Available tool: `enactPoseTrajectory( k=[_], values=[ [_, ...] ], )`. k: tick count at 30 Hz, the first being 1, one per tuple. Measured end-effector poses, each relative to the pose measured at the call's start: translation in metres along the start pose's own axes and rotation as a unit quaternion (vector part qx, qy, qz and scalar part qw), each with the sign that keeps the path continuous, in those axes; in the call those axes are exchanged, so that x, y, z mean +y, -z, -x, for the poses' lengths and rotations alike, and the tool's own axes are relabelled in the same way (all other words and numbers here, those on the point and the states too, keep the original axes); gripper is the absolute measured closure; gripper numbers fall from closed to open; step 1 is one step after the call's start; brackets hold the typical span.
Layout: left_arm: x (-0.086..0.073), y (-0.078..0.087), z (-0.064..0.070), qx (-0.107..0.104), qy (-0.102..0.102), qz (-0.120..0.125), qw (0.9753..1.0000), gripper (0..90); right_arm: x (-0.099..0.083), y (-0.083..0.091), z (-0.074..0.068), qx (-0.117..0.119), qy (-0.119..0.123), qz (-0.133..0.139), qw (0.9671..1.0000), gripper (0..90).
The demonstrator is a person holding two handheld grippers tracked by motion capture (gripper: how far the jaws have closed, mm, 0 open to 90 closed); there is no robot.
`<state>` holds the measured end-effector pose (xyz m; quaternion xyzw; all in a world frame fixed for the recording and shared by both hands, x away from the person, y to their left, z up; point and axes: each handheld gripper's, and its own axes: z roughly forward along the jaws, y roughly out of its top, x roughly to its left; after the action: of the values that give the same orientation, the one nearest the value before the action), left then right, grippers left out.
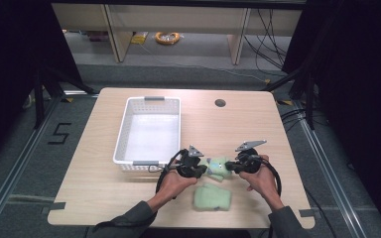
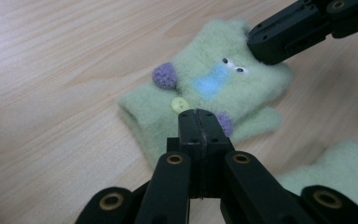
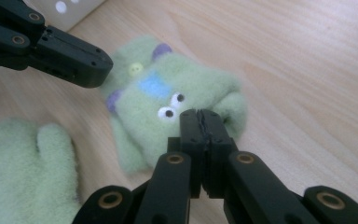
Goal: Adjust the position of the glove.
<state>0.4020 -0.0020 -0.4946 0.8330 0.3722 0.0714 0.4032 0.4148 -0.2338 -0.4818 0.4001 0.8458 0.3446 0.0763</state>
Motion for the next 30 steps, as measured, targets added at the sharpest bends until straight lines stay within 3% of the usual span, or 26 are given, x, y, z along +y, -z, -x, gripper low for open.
enactPoseTrajectory(
  k=[3,5,8,13,14,16,18,19,22,23,25,26,28,30],
  values=[
    [0.001,0.003,0.0,0.0,-0.008,-0.001,1.0,89.8,0.001,0.006,0.0,0.004,0.009,0.002,1.0,89.6],
    [0.001,0.003,-0.001,0.016,-0.011,0.002,0.9998,89.4,0.001,0.007,-0.002,0.006,-0.003,0.005,1.0,89.6],
    [0.0,0.004,-0.003,0.007,-0.006,0.002,1.0,77.9,0.0,0.014,-0.002,0.009,0.006,0.0,0.9999,89.6],
    [-0.001,0.012,0.002,-0.003,-0.008,0.002,1.0,69.6,-0.004,0.022,-0.006,0.013,-0.005,0.002,0.9999,89.6],
    [-0.001,0.014,0.003,-0.001,-0.01,0.002,0.9999,69.0,-0.007,0.022,-0.007,0.004,-0.018,0.011,0.9998,89.6],
    [-0.002,0.016,0.005,-0.006,-0.012,0.003,0.9999,68.4,-0.012,0.023,-0.003,-0.016,-0.004,0.011,0.9998,89.6],
    [-0.003,0.018,0.006,-0.01,-0.014,0.001,0.9999,67.8,-0.016,0.023,0.002,-0.023,-0.027,0.019,0.9992,89.6],
    [-0.003,0.018,0.006,-0.009,-0.014,0.001,0.9999,67.3,-0.017,0.023,0.007,-0.029,-0.017,0.018,0.9993,89.6],
    [-0.005,0.02,0.006,-0.012,-0.009,0.002,0.9999,66.4,-0.02,0.025,0.016,-0.042,-0.042,0.024,0.9979,89.6],
    [-0.006,0.021,0.006,-0.014,-0.007,0.003,0.9999,65.9,-0.025,0.024,0.02,-0.05,-0.038,0.034,0.9975,89.6],
    [-0.007,0.024,0.007,-0.013,-0.006,0.002,0.9999,65.4,-0.027,0.027,0.019,-0.043,-0.05,0.031,0.9973,89.5],
    [-0.008,0.025,0.008,-0.012,-0.004,0.005,0.9999,65.1,-0.03,0.03,0.016,-0.046,-0.068,0.017,0.9965,89.5],
    [-0.01,0.029,0.009,-0.014,-0.01,0.002,0.9998,64.5,-0.035,0.036,0.01,-0.044,-0.075,0.0,0.9962,89.3],
    [-0.013,0.032,0.012,-0.021,-0.016,0.0,0.9997,62.6,-0.042,0.041,0.004,-0.04,-0.06,0.016,0.9973,88.3]
  ],
)
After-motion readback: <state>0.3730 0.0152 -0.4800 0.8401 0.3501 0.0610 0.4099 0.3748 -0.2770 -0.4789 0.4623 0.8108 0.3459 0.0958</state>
